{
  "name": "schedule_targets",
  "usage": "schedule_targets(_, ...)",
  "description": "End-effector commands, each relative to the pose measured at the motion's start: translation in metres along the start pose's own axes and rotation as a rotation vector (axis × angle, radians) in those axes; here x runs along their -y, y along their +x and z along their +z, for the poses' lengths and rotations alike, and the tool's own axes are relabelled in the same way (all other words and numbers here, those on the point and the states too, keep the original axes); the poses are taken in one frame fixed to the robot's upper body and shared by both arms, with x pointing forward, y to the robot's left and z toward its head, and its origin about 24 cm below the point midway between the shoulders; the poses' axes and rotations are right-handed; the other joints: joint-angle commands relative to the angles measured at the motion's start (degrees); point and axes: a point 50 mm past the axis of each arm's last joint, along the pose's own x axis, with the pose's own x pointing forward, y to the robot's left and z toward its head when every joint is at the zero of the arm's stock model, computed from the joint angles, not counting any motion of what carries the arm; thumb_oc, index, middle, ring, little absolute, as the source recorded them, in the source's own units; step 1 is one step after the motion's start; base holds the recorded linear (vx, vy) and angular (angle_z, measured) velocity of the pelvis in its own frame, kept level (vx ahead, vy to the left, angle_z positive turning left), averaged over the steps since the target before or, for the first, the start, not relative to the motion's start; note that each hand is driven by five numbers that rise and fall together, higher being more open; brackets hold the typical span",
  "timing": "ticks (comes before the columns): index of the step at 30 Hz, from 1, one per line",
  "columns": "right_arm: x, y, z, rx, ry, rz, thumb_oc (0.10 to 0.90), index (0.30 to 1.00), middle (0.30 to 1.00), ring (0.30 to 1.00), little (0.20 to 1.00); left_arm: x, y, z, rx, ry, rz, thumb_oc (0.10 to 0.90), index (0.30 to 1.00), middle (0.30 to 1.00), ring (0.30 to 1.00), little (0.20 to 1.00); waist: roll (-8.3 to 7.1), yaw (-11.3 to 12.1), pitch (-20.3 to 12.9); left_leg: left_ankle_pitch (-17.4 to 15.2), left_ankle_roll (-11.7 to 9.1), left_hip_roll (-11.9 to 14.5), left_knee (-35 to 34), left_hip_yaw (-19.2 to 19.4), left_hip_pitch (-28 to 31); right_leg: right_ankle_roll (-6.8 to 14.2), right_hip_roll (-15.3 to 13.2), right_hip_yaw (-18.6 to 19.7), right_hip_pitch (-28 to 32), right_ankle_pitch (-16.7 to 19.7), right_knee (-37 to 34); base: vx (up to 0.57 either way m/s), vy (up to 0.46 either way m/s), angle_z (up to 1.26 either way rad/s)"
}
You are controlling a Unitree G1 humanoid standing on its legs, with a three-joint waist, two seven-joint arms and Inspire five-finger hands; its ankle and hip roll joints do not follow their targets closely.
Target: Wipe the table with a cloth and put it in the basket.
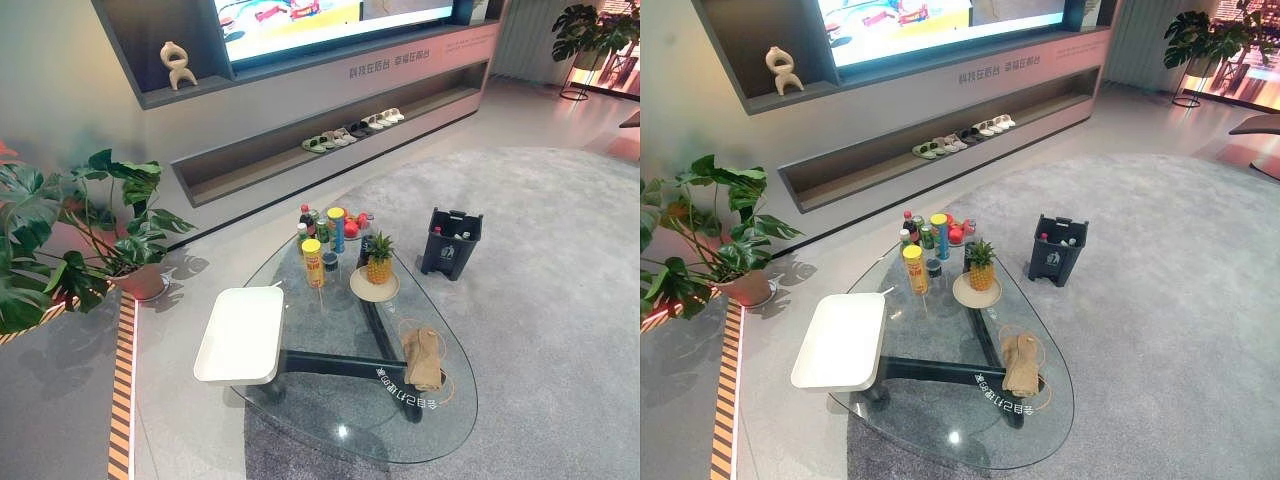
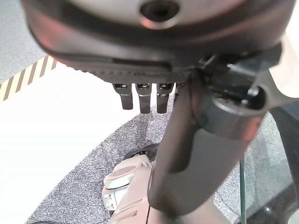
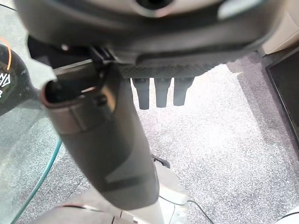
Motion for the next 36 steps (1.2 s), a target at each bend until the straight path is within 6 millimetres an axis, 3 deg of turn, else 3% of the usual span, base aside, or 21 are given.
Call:
schedule_targets(1, 0.0067, -0.0009, 0.0059, -0.015, 0.047, -0.005, 0.8, 0.9, 0.9, 0.9, 0.9, -0.0132, -0.0003, 0.0214, 0.023, -0.022, 0.027, 0.8, 0.9, 0.9, 0.9, 0.9, -1.99, 1.99, 1.36, -7.77, 1.42, -3.6, 0.31, 2.21, 2.88, 2.38, -0.94, -0.68, -4.54, 2.95, 0.21, 0.0, 0.0, 0.0)
schedule_targets(36, 0.0114, -0.001, 0.0053, -0.011, 0.07, -0.026, 0.8, 0.9, 0.9, 0.9, 0.9, -0.0158, -0.0006, 0.0232, 0.042, -0.035, 0.061, 0.8, 0.9, 0.9, 0.9, 0.9, -2.03, 2.01, 1.73, -7.63, 1.2, -3.31, 0.31, 2.22, 2.72, 2.36, -0.86, -0.85, -4.59, 2.87, 0.21, 0.0, 0.0, 0.0)
